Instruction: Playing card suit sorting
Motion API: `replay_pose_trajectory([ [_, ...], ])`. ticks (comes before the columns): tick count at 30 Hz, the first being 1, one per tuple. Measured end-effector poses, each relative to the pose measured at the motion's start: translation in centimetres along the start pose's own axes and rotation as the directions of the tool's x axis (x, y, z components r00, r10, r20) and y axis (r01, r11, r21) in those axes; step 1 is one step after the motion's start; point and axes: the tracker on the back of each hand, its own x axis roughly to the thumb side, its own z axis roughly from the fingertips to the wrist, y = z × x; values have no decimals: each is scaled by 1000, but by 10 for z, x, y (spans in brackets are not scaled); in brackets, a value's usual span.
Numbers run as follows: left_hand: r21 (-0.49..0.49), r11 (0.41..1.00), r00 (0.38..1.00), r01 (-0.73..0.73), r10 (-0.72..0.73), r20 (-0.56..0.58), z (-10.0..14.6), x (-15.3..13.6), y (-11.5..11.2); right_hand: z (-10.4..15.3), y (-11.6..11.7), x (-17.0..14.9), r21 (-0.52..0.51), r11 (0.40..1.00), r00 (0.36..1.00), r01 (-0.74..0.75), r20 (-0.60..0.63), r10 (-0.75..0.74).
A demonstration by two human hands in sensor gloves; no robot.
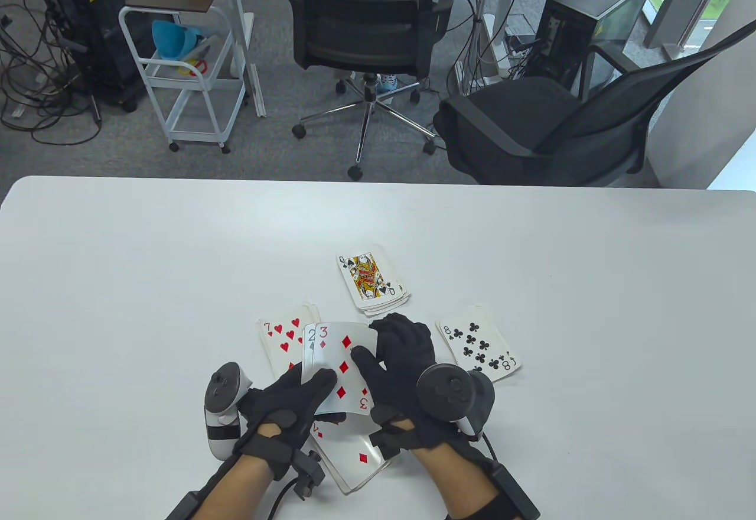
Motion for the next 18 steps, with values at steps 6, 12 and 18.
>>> replay_pose_trajectory([
  [6,-10,1000,1000,-29,29,5,0,0,-1,0,-1,0,7,1000,1000,2,5,-2],
  [12,-16,999,999,-50,50,9,1,1,-1,-1,0,-4,7,1000,1000,14,-16,-14],
  [18,6,998,998,-56,56,30,2,4,2,-2,-3,-10,-3,1000,999,4,-54,-4],
])
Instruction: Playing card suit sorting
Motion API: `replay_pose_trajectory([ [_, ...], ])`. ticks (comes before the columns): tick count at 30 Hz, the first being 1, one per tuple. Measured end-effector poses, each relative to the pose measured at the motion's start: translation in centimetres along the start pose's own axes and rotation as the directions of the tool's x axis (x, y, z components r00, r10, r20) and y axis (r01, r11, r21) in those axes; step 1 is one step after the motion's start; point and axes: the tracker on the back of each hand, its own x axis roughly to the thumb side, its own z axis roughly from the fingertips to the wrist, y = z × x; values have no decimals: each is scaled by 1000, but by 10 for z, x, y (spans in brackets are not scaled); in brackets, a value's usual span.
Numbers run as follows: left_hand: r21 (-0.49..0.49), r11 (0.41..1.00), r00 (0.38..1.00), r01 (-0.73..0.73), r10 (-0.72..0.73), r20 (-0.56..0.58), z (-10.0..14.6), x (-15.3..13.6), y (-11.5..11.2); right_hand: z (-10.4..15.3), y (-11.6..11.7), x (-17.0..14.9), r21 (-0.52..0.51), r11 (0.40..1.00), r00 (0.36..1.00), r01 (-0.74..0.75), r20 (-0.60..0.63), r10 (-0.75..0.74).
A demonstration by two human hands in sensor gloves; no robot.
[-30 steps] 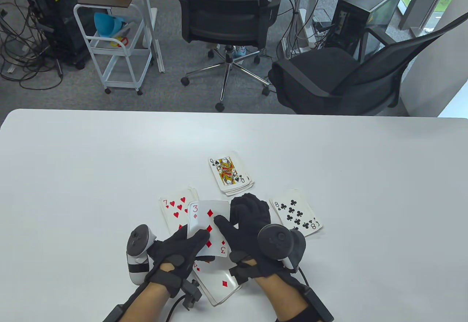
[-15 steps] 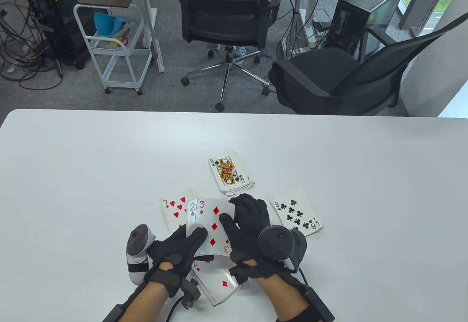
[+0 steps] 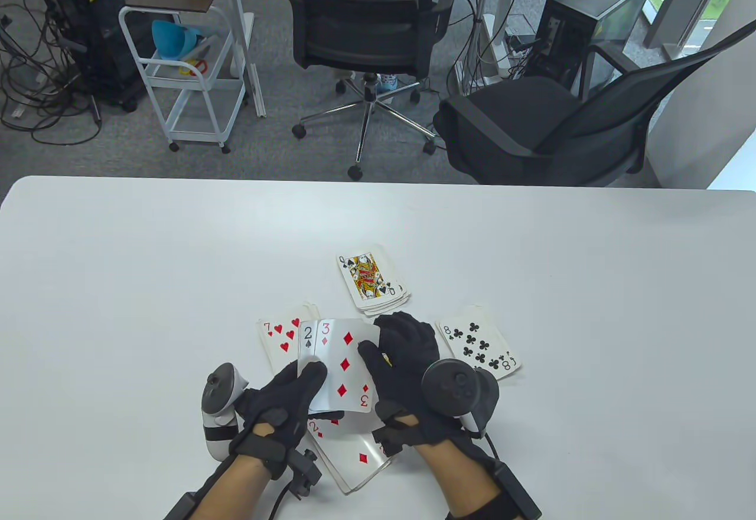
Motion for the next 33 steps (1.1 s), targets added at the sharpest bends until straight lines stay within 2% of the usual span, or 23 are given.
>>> replay_pose_trajectory([
  [3,21,1000,1000,0,-1,14,1,3,3,-2,-2,-3,17,1000,1000,12,-23,-11],
  [11,85,995,995,-53,45,87,5,13,13,-11,-24,-28,-41,995,983,93,-155,-98],
  [14,120,989,989,-84,68,131,7,18,18,-14,-25,-35,51,994,974,92,-213,-79],
  [15,130,987,987,-93,74,144,8,19,20,-16,-22,-34,140,987,974,73,-221,-41],
  [18,139,985,984,-104,81,160,8,21,22,-17,-5,-27,430,903,977,14,-198,79],
  [20,142,984,982,-111,87,166,8,22,23,-13,12,-16,552,832,979,-59,-132,157],
  [22,145,983,981,-114,88,171,8,22,23,-7,30,-6,624,766,967,-155,-61,246],
  [25,144,983,981,-115,89,173,8,22,24,2,51,4,620,727,933,-296,25,359],
  [28,144,983,981,-116,90,173,8,22,24,8,67,6,579,677,860,-454,86,504],
  [31,140,983,981,-116,91,172,8,22,24,10,72,6,544,633,795,-551,113,595],
  [33,137,984,981,-115,91,172,8,22,24,9,71,5,550,635,799,-543,104,593],
])
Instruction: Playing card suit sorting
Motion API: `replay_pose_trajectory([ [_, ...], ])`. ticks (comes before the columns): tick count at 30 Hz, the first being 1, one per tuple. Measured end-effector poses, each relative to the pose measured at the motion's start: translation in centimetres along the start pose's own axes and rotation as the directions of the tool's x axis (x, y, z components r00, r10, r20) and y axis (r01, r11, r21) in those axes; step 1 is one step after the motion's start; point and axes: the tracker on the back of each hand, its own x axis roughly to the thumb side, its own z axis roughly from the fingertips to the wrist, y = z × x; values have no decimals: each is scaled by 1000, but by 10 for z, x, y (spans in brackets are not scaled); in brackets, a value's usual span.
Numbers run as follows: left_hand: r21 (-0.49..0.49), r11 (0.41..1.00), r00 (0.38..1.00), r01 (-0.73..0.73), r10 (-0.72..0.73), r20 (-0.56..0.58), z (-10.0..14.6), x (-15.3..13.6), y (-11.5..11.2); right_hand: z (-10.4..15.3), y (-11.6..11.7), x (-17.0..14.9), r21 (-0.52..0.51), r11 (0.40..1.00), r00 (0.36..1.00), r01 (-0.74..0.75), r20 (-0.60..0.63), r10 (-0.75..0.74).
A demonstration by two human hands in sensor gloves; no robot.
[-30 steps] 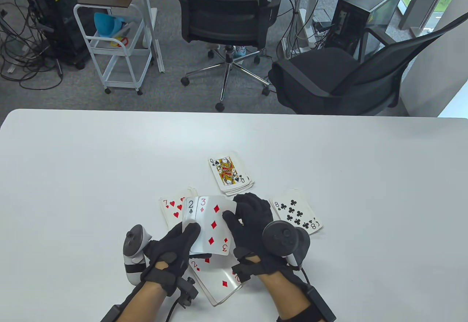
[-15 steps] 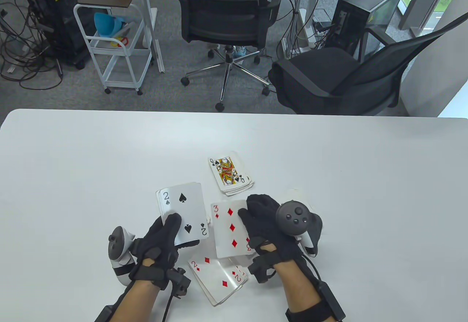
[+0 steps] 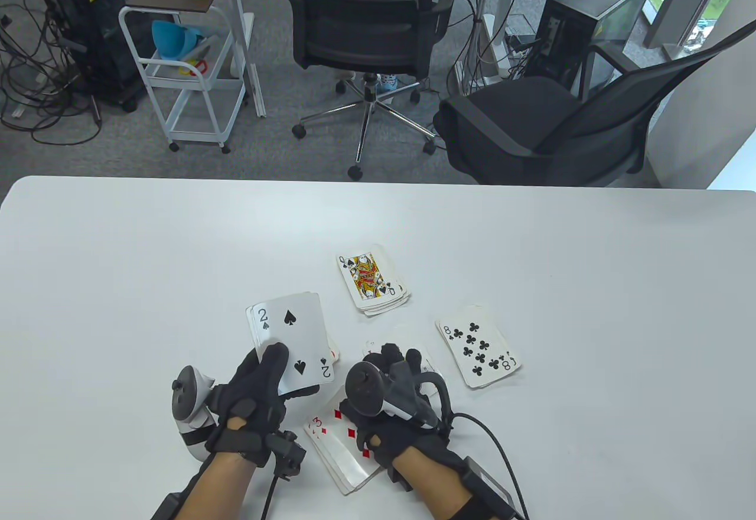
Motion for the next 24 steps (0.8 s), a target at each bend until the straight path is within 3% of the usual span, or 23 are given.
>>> replay_pose_trajectory([
  [2,-1,1000,1000,-1,1,-1,0,-1,0,1,-3,-3,-14,1000,1000,26,-1,-26],
  [7,-6,1000,1000,6,-6,-12,0,-2,0,9,-24,-18,-192,967,986,168,13,-169],
  [15,-101,993,991,61,-72,-113,-1,-15,-12,28,-53,-45,-497,732,877,465,149,-456],
  [21,-163,981,976,108,-135,-169,-2,-26,-21,32,-56,-56,-519,622,789,586,192,-584],
  [24,-167,979,975,112,-141,-173,-3,-27,-20,30,-54,-51,-470,642,783,606,206,-587],
])
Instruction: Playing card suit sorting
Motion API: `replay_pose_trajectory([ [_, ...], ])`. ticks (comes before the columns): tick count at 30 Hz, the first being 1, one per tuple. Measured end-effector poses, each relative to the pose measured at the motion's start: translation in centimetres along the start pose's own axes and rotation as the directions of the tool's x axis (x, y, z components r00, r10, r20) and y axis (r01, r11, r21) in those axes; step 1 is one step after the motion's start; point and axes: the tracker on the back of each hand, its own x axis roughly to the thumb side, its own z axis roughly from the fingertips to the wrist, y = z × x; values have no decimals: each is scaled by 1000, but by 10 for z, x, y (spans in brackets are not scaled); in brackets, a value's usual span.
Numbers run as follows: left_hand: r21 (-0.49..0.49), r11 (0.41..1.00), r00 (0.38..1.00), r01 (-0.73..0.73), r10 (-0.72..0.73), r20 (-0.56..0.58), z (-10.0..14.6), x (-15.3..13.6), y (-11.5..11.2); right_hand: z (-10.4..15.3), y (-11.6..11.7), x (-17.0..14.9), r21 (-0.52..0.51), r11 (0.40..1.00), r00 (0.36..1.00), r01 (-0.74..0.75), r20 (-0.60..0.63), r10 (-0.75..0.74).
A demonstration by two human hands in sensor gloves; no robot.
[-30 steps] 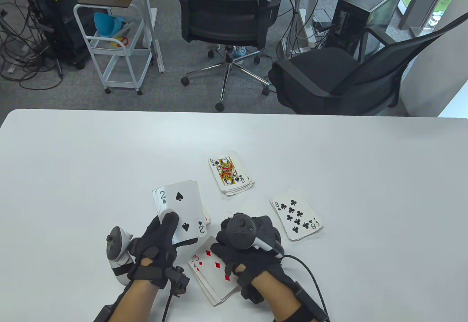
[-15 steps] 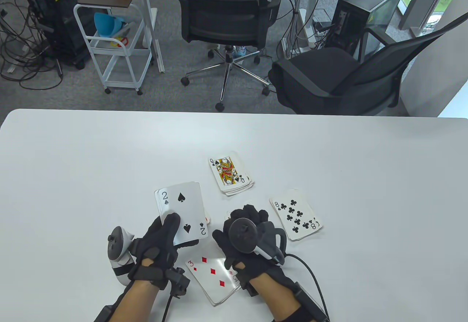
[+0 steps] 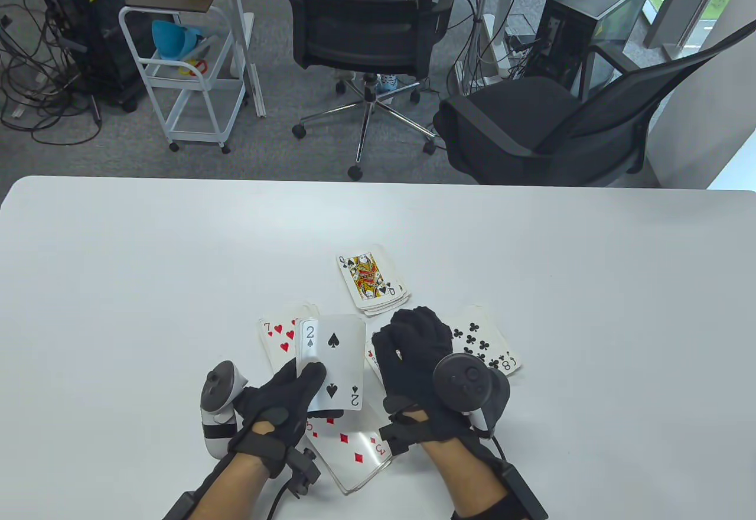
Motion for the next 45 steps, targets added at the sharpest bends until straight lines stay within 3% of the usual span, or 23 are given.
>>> replay_pose_trajectory([
  [5,9,1000,1000,4,-4,3,0,0,1,2,16,4,132,991,999,-40,14,38],
  [8,20,1000,1000,4,-4,18,1,1,1,3,23,6,159,985,998,-64,31,60],
  [10,107,994,997,-12,4,83,4,4,4,4,27,9,190,978,995,-88,55,79],
  [14,112,993,996,-35,25,88,5,6,9,8,38,16,230,964,987,-135,115,111],
  [18,118,993,997,-31,22,78,5,4,10,11,44,21,192,971,982,-143,147,116],
  [26,110,991,995,-74,65,81,4,2,9,11,34,20,93,991,985,-99,152,84],
  [32,146,980,983,-135,115,142,6,7,13,9,32,12,115,990,990,-78,122,64],
  [37,130,980,981,-153,135,138,6,10,17,9,28,17,58,995,988,-79,137,70],
  [45,142,985,989,-93,75,128,6,16,21,1,14,12,15,996,992,-83,93,81],
])
